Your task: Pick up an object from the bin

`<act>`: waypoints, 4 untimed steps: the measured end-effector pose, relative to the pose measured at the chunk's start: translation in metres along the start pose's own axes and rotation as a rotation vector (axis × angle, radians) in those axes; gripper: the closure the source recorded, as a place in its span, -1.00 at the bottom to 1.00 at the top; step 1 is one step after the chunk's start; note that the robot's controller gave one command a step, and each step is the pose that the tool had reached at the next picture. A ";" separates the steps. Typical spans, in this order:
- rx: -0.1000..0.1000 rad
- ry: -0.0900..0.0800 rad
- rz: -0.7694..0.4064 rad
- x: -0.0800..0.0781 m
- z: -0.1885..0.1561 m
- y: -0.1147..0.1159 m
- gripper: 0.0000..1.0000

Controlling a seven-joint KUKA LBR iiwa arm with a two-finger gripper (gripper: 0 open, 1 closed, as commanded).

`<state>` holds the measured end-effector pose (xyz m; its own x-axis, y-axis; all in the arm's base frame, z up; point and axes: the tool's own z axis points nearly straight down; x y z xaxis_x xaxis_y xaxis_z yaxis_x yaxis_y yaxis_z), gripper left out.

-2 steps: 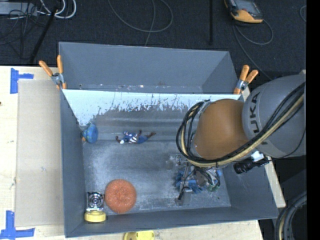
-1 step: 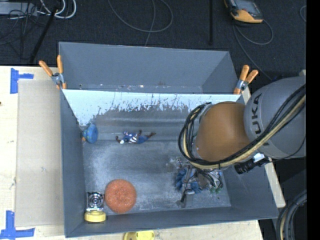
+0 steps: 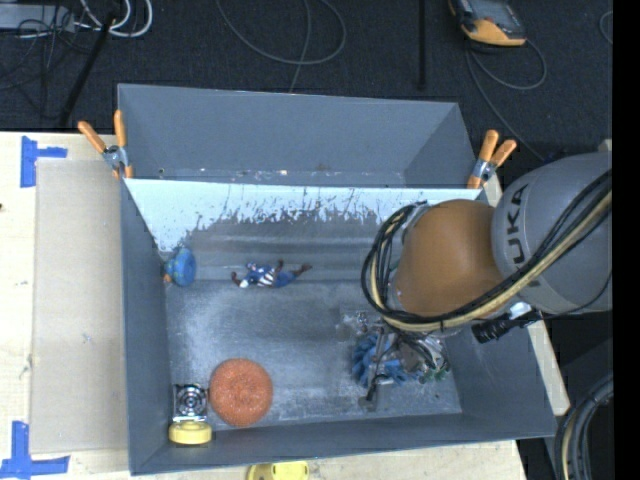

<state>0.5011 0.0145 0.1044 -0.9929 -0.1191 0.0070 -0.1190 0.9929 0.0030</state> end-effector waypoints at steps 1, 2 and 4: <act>0.006 -0.006 -0.029 -0.002 -0.018 0.028 -1.00; -0.003 -0.010 -0.065 0.005 -0.008 0.030 -1.00; 0.002 -0.005 -0.152 0.013 -0.008 -0.027 1.00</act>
Offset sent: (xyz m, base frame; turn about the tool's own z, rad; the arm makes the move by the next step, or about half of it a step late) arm -0.0215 -0.0881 -0.0292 -0.0169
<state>0.4920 -0.0135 0.1124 -0.9635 -0.2678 0.0015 -0.2678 0.9635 0.0015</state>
